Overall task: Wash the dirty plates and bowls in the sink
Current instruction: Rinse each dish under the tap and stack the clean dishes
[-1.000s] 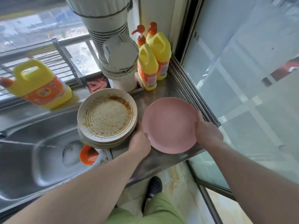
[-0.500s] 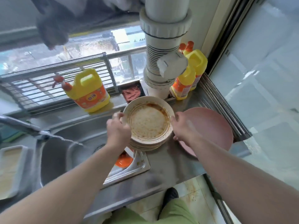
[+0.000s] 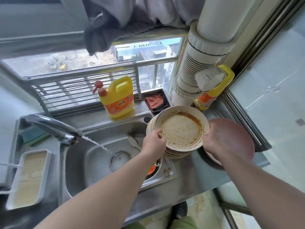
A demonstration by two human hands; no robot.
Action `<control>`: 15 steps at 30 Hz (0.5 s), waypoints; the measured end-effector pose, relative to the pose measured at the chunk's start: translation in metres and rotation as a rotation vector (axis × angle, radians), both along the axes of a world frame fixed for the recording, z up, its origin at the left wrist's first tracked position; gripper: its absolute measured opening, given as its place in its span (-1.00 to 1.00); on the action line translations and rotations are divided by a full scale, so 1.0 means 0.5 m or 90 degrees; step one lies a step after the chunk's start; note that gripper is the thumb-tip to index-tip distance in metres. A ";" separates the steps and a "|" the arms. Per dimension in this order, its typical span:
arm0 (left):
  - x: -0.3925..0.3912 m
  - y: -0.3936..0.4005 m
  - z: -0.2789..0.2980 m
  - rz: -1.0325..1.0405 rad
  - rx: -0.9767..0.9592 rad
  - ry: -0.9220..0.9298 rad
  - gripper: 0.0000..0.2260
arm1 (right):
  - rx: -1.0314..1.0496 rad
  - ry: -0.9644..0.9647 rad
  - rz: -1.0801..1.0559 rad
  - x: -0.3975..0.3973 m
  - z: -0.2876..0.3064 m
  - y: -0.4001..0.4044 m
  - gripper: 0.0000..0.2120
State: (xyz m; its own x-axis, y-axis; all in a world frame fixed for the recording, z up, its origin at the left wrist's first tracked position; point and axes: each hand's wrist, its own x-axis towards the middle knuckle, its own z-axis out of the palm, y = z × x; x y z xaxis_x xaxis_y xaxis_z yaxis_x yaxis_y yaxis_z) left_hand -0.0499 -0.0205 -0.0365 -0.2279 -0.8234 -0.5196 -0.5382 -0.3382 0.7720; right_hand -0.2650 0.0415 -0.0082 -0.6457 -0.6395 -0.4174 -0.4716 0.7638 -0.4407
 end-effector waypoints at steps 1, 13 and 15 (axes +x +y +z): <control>-0.002 -0.003 0.007 0.019 -0.006 -0.002 -0.53 | -0.012 -0.016 -0.011 0.006 0.006 0.003 -0.56; 0.167 -0.042 -0.009 0.257 0.172 0.332 -0.77 | -0.225 -0.006 0.090 0.191 0.085 -0.017 -0.71; 0.222 -0.035 -0.015 0.323 0.274 0.391 -0.74 | -0.226 0.006 0.143 0.243 0.092 -0.030 -0.71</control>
